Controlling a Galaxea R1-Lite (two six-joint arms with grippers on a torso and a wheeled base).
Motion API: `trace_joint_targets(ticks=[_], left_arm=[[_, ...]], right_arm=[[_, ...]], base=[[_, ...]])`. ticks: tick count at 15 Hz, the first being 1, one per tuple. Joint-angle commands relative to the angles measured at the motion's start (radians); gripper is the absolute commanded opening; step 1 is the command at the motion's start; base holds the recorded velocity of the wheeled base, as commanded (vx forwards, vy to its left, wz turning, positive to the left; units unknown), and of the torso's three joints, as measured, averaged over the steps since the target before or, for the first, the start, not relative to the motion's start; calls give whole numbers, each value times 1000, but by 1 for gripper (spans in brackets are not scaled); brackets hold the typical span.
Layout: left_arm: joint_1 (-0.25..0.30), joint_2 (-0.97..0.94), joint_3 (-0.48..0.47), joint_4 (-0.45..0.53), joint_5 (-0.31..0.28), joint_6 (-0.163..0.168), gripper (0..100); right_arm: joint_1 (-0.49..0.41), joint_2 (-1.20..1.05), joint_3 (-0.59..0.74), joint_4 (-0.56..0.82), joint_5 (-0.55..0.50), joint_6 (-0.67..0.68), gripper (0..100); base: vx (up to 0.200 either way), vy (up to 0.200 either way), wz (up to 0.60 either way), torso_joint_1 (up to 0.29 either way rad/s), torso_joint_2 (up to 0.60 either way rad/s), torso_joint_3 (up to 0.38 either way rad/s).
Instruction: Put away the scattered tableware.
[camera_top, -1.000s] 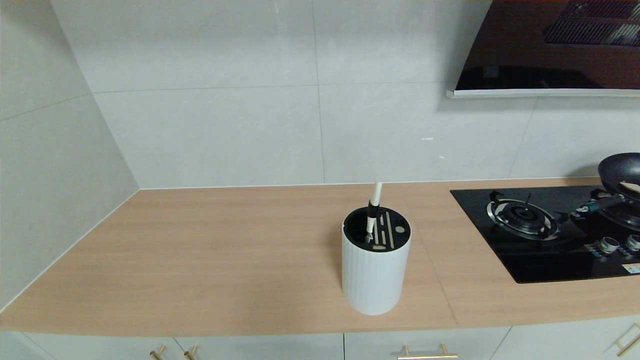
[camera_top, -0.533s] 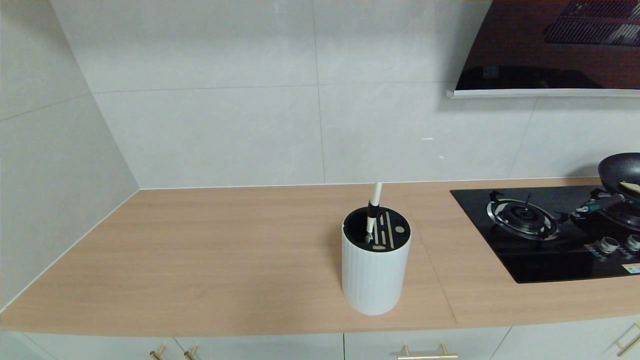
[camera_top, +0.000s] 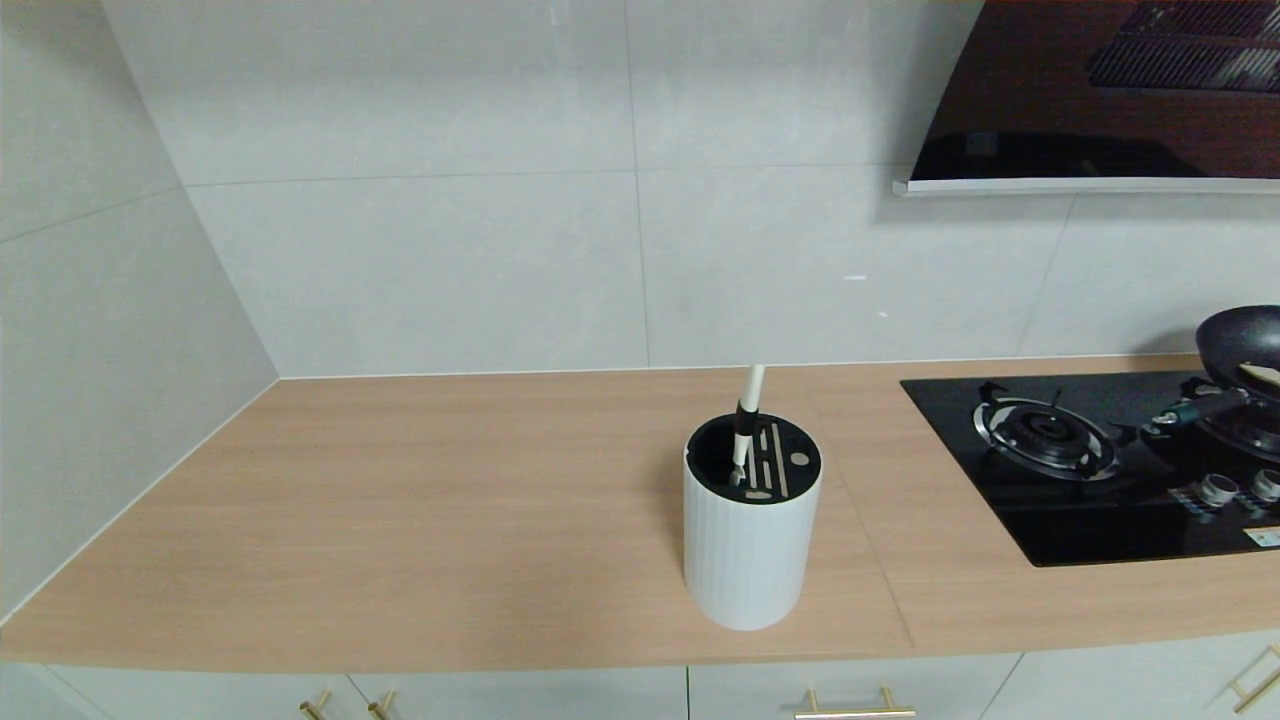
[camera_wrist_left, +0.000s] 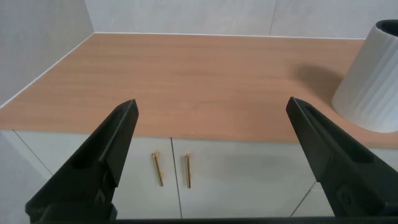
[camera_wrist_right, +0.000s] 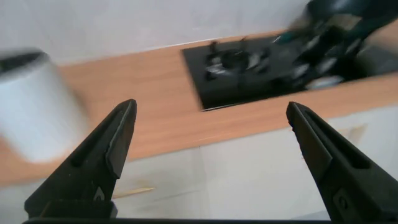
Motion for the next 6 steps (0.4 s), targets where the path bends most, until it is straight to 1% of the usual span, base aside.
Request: trace_joint_targets(ticks=[1, 3, 6], left_arm=[[0, 2, 0, -1, 1, -1, 100], [1, 2, 0, -1, 1, -1, 100], [1, 2, 0, -1, 1, -1, 100]], right_arm=[[-1, 0, 0, 13, 43, -44, 100], [-1, -1, 0, 12, 48, -20, 100], [-1, -1, 0, 12, 50, -17, 100]], base=[[0, 0, 0, 0, 0, 0], [0, 0, 0, 0, 0, 0], [0, 0, 0, 0, 0, 0]])
